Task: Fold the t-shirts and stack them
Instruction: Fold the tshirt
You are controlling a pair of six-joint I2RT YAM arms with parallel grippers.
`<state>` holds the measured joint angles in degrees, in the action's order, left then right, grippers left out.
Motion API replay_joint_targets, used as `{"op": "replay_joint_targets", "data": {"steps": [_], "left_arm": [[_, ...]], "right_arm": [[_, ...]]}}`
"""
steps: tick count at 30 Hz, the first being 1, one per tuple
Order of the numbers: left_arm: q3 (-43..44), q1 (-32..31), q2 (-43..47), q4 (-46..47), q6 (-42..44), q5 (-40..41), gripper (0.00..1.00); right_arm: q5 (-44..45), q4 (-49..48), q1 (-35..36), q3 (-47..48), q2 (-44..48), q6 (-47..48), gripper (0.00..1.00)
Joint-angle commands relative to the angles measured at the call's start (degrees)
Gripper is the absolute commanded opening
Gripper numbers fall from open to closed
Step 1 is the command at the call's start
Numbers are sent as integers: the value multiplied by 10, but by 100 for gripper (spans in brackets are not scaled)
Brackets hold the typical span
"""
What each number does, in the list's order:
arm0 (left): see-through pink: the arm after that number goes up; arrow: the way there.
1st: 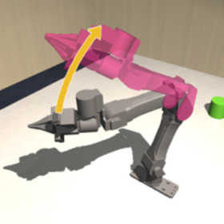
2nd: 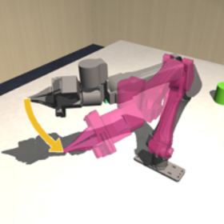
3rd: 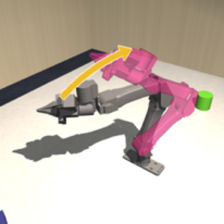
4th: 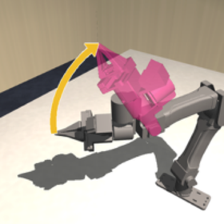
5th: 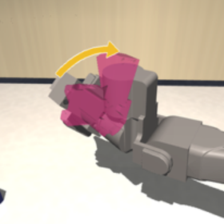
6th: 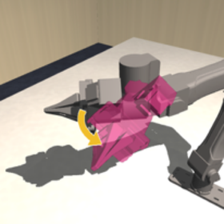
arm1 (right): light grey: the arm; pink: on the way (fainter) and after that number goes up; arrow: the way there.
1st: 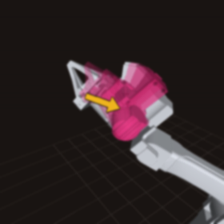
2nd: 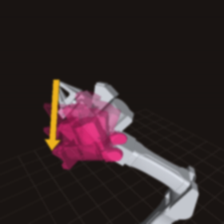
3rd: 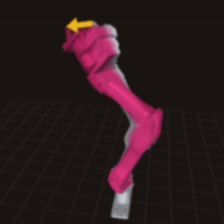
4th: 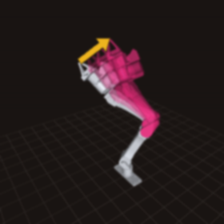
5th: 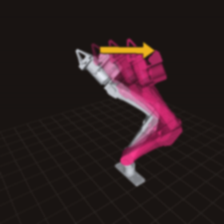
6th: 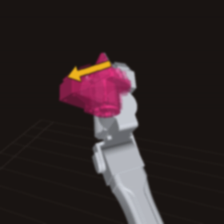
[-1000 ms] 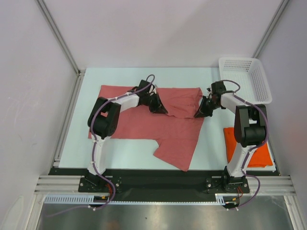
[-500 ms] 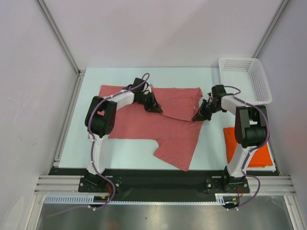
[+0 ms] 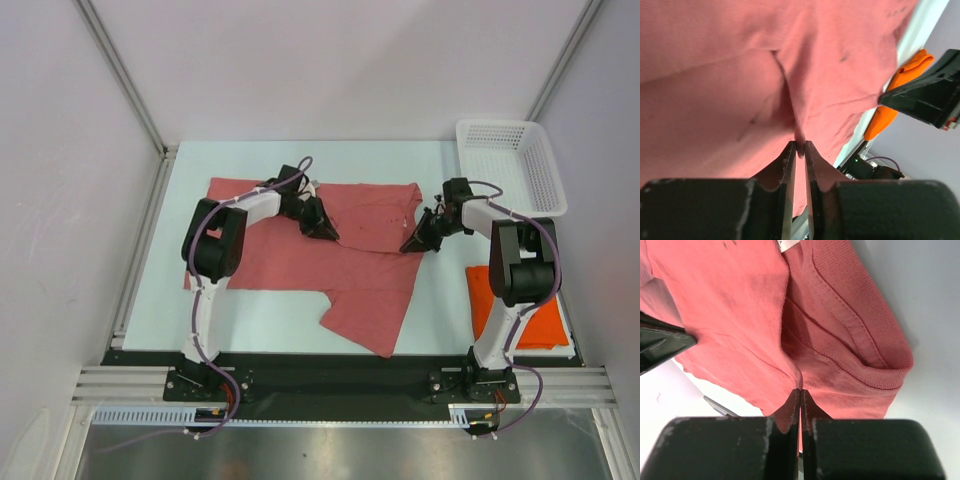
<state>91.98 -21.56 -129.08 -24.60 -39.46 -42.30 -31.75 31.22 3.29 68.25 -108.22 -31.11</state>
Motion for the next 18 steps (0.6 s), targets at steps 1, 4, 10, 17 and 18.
{"op": "replay_joint_targets", "data": {"steps": [1,4,10,17,18], "left_arm": [[25,-1,-10,-10,19,-16,18],[26,0,-9,-28,40,-2,25],[49,13,35,-124,156,84,41],[65,67,96,-178,256,182,48],[67,85,97,-177,262,187,49]], "right_arm": [[8,2,1,5,3,-3,1],[19,19,7,1,6,3,6],[71,46,9,-14,35,43,18],[135,56,8,135,1,90,45],[141,46,6,157,-22,89,48]]}}
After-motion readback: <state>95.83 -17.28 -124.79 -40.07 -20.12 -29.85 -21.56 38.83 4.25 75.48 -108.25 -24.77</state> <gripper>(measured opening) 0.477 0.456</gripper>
